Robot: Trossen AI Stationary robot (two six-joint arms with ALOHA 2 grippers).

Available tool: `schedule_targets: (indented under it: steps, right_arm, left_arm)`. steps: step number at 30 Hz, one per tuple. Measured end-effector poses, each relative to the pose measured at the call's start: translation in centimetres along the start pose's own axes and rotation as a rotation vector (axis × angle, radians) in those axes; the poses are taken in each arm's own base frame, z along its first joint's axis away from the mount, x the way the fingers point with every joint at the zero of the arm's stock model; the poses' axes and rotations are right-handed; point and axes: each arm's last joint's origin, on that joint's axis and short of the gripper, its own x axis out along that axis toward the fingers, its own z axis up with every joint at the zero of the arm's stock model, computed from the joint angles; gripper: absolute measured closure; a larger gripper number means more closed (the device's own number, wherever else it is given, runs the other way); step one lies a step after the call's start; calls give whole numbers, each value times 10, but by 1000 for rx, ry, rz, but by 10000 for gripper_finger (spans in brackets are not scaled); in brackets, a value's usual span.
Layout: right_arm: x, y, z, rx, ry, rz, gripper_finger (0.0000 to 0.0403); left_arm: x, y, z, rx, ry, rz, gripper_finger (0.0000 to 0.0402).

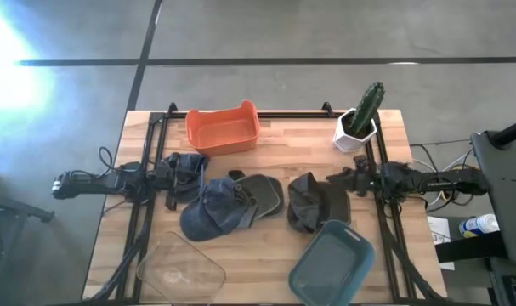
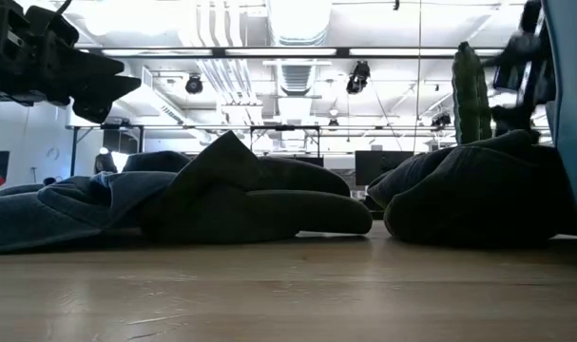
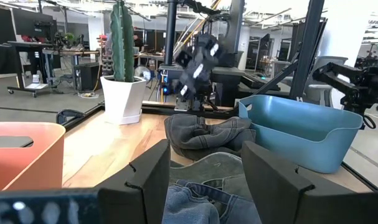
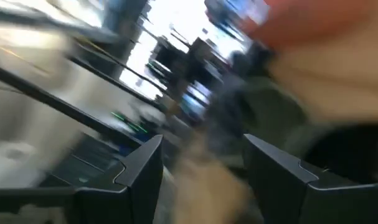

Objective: Pick & Place hat
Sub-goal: Put the top black cap into the blue bin

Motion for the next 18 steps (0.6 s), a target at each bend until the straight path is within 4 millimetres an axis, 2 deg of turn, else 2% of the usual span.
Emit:
schedule_targets:
  steps: [3,7,10,18]
  right_arm:
    - [4,4,3,-110,100,-196,197]
    - [7,26,19,-327,194,-485,200]
    - [12,35,26,-421,303,-665,200]
    - [53,31,31,-551,547,-839,200]
  left_arm:
    - [0,0,0,0,0,0,209]
    - [0,0,0,0,0,0,209]
    - [0,0,0,0,0,0,209]
    - [0,0,0,0,1,0,209]
